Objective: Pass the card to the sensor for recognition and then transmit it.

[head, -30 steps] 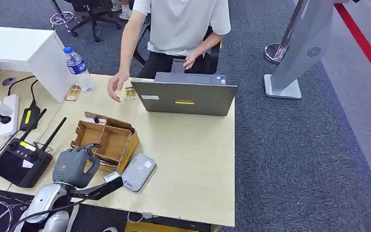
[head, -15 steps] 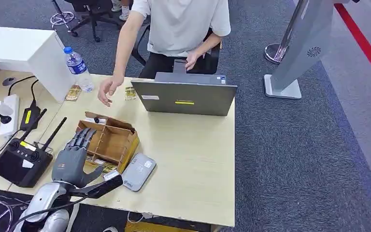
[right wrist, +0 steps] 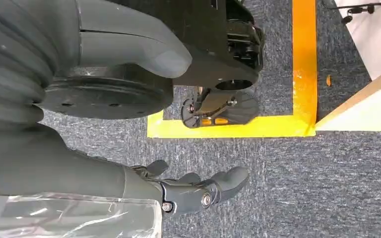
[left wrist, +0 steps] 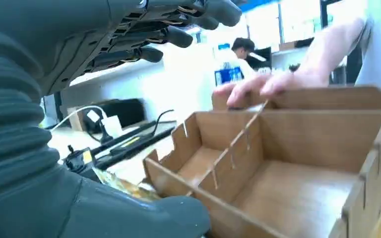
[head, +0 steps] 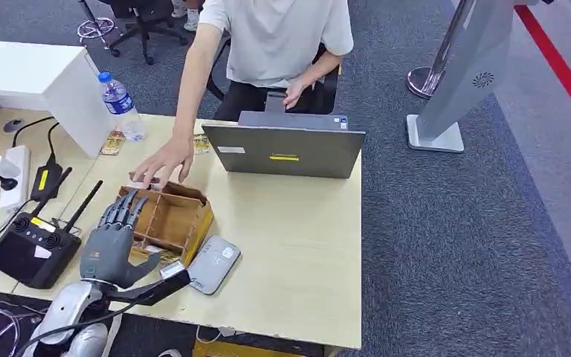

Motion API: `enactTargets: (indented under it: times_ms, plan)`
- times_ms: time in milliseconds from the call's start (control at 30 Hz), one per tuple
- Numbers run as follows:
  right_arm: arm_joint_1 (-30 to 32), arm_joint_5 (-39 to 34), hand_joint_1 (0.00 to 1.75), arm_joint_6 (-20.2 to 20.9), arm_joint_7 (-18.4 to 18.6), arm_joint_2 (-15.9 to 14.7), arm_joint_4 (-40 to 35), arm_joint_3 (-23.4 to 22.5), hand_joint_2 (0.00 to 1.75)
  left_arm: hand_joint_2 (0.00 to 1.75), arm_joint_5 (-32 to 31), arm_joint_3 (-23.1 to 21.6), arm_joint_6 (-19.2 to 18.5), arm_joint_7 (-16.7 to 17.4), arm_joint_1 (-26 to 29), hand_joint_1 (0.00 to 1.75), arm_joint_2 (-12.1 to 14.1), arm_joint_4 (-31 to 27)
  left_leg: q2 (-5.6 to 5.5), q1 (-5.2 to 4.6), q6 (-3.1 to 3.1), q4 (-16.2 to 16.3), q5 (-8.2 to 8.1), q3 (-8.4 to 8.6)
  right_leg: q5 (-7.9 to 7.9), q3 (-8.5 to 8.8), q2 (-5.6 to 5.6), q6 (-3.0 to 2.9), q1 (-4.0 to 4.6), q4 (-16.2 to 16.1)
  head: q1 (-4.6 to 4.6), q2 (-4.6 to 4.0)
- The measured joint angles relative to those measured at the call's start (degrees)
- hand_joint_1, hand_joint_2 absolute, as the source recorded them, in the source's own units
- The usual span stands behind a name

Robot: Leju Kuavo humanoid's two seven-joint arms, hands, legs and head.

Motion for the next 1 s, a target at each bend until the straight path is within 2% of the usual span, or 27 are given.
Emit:
enactTargets:
  times_ms: [133,300,400,500,667,833,1000]
  plan:
    - [-0.01,0.04,0.00,-0.07,-0.02,0.00,0.00,0.00,1.75,1.75,-2.56,0.00,6.10,-2.23,0.74,0.00,-1.40,-2.32,-0.01,0.00,0.00,0.00,0.00,-0.01,0.00,0.00,0.00,0.00,0.00,0.00,0.04,0.00]
    - [-0.01,0.37,0.00,-0.07,0.00,0.00,0.00,0.00,1.75,1.75,-3.43,0.00,8.39,-3.15,1.16,0.00,-2.58,-4.17,0.00,0.00,0.00,0.00,-0.01,-0.01,0.00,0.00,0.00,0.00,0.00,0.00,0.02,0.00]
    - [0.00,0.37,0.00,-0.07,-0.02,0.00,0.00,0.00,1.75,1.75,-2.73,0.00,5.33,-2.71,1.39,0.00,-2.86,-4.22,0.00,0.00,0.00,0.00,0.00,-0.01,-0.01,-0.01,0.00,0.00,0.00,0.00,0.02,0.00]
    - [0.00,0.00,0.00,-0.07,-0.02,0.00,0.00,0.00,1.75,1.75,-0.91,0.00,-0.58,-0.45,1.56,0.00,-2.73,-4.09,0.00,0.00,0.00,0.00,0.00,0.00,-0.01,-0.02,0.00,0.00,0.00,0.00,0.02,0.00]
    - [-0.01,0.46,0.00,-0.02,0.15,0.00,0.00,0.00,1.75,1.75,1.88,0.00,-6.32,1.82,0.94,0.00,-1.16,-1.48,0.00,0.00,0.00,0.00,0.00,0.00,-0.01,-0.02,0.00,0.00,0.00,0.00,0.02,0.00]
    - [-0.01,1.01,0.00,0.00,0.20,0.00,0.00,0.00,1.75,1.75,2.71,0.00,-7.48,1.90,-0.15,0.00,0.02,1.80,0.00,0.00,0.00,0.00,0.00,-0.01,-0.01,-0.02,0.00,0.00,0.00,0.00,0.02,0.00]
    - [-0.01,1.22,0.00,0.04,0.37,0.00,0.00,0.02,1.75,1.75,2.82,0.00,-7.06,2.36,-2.18,0.00,-0.02,4.42,0.00,0.00,0.00,0.00,0.00,-0.01,-0.01,-0.02,0.00,0.00,0.00,-0.01,0.02,0.00]
